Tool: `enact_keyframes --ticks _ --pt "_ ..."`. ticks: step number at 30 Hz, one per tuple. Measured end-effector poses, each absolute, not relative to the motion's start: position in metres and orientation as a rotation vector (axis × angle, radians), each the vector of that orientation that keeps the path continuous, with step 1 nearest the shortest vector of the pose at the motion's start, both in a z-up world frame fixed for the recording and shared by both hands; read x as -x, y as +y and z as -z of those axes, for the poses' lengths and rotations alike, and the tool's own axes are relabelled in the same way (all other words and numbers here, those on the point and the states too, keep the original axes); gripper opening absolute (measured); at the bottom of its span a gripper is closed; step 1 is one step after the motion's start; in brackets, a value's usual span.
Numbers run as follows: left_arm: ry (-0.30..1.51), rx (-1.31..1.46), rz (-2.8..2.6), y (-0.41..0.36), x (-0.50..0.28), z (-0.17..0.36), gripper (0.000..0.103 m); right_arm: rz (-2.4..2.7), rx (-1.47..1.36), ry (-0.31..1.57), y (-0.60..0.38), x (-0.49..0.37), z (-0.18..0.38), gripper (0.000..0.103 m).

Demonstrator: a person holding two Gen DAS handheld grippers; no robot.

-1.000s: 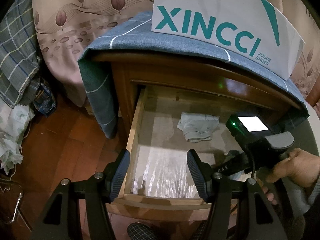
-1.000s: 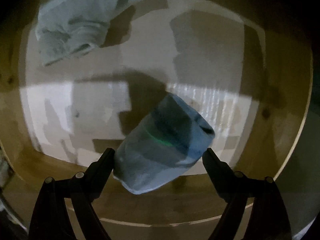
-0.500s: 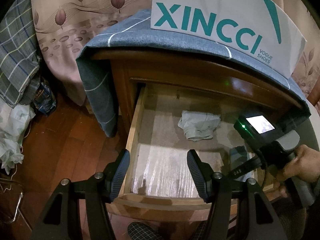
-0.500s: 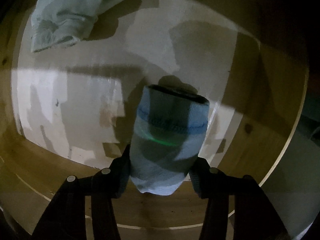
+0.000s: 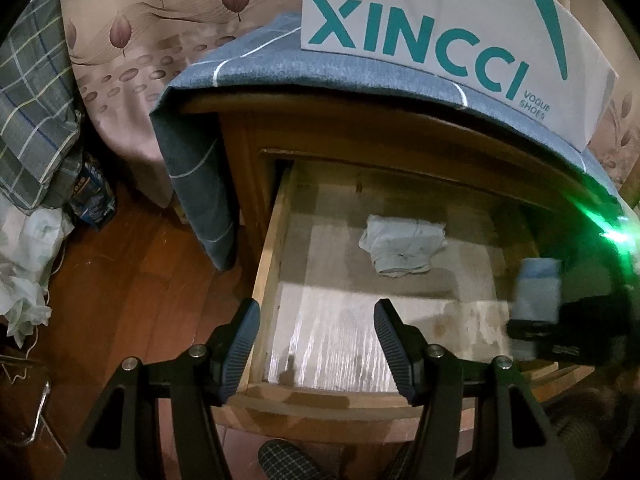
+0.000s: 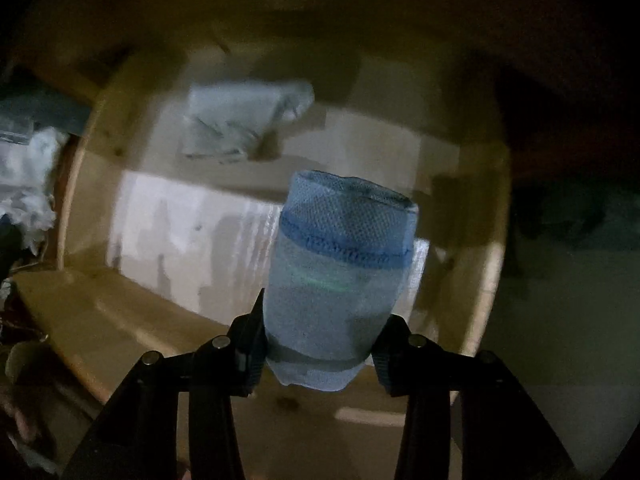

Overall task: Take underwear out of drawer
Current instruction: 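Lift the light blue sock up out of the drawer with the right tool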

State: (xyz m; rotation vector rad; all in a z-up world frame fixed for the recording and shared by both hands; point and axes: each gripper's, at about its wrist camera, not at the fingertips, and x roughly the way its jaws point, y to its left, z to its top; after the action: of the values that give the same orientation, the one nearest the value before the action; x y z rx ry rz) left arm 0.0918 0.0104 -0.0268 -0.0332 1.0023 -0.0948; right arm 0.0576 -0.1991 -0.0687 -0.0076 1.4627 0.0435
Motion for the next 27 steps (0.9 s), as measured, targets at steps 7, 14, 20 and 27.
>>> enact_keyframes --ticks 7,14,20,27 --pt "1.02 -0.004 0.084 0.006 -0.093 0.031 0.061 -0.019 0.002 1.344 -0.213 -0.034 0.047 0.041" --pt "1.023 -0.021 0.063 0.004 -0.093 0.032 0.061 0.0 0.027 1.291 -0.211 -0.039 0.029 0.041" --pt "1.024 -0.061 0.053 -0.001 -0.092 0.032 0.061 0.008 0.075 1.286 -0.208 -0.04 0.03 0.041" --pt "1.03 -0.101 0.056 -0.008 -0.092 0.033 0.061 0.006 0.073 1.297 -0.206 -0.041 0.032 0.041"
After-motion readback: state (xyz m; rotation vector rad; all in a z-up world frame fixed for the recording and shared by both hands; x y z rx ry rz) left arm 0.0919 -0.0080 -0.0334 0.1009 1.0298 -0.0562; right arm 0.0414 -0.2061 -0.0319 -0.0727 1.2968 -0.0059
